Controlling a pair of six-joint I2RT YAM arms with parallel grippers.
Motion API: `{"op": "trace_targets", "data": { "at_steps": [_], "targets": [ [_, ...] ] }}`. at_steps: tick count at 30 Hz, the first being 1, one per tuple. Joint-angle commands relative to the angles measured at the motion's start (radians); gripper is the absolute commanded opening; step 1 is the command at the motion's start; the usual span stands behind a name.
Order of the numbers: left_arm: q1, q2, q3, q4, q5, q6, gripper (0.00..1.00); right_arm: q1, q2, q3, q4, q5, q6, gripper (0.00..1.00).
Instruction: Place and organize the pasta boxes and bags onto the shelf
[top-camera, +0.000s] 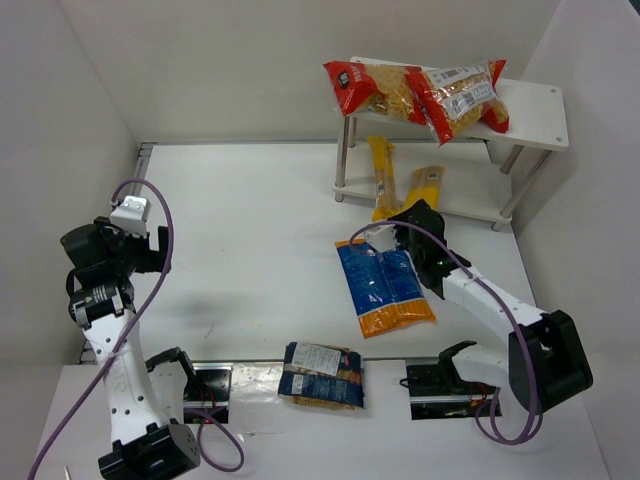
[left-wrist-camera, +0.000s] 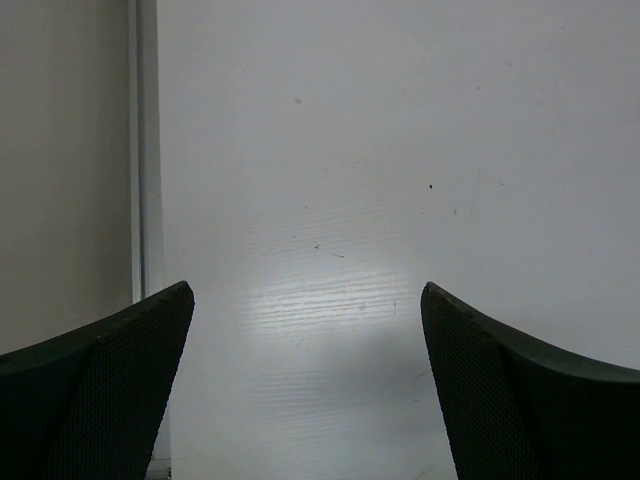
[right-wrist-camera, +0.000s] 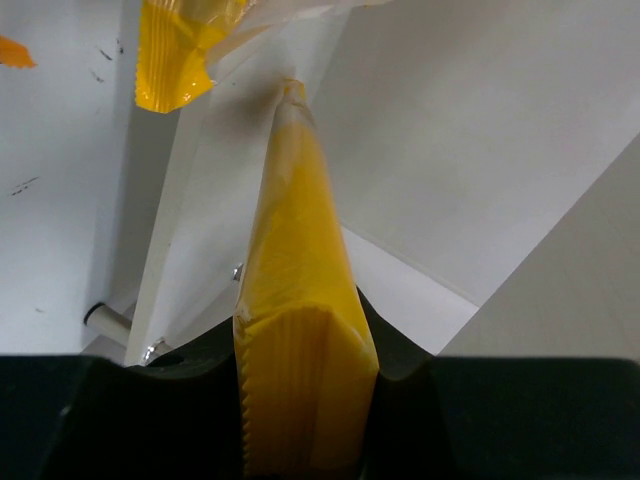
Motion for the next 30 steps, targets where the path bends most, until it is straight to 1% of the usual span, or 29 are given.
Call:
{"op": "trace_targets", "data": {
  "at_steps": [1, 12, 18, 19, 21, 22, 25, 26, 28, 30],
  "targets": [
    [0.006, -0.022, -0.001, 0.029, -0.003, -0.016, 1.00, -0.009, -0.014, 0.088, 0.229, 0.015, -0.067, 0.00],
    [0.006, -0.022, -0.001, 0.029, -0.013, -0.025, 1.00, -0.084, 0.066, 0.108, 0.248, -0.003, -0.077, 0.00],
    [0.006, -0.022, -0.001, 0.029, -0.013, -0.025, 1.00, -0.093, 0.097, 0.108, 0.284, -0.003, -0.077, 0.00],
    [0.006, -0.022, -0.001, 0.029, -0.013, -0.025, 1.00, -0.093, 0.097, 0.108, 0.284, -0.003, -0.077, 0.03],
    [0.006, -0.022, -0.001, 0.029, -0.013, -0.025, 1.00, -0.103, 0.106, 0.108, 0.284, -0.003, -0.077, 0.05],
    [0.006, -0.022, -0.001, 0.029, -0.013, -0.025, 1.00, -0.112, 0.106, 0.108, 0.284, -0.003, -0.077, 0.10],
    [0.006, -0.022, -0.001, 0.029, -0.022, -0.025, 1.00, -0.122, 0.115, 0.099, 0.295, -0.003, -0.087, 0.17],
    [0.006, -0.022, -0.001, 0.029, -0.022, -0.025, 1.00, -0.122, 0.124, 0.099, 0.295, -0.003, -0.087, 0.25],
    [0.006, -0.022, -0.001, 0.029, -0.022, -0.025, 1.00, -0.122, 0.124, 0.090, 0.295, -0.003, -0.087, 0.29],
    [0.006, -0.022, -0.001, 0.029, -0.022, -0.025, 1.00, -0.132, 0.124, 0.090, 0.295, -0.003, -0.087, 0.39]
  ]
}}
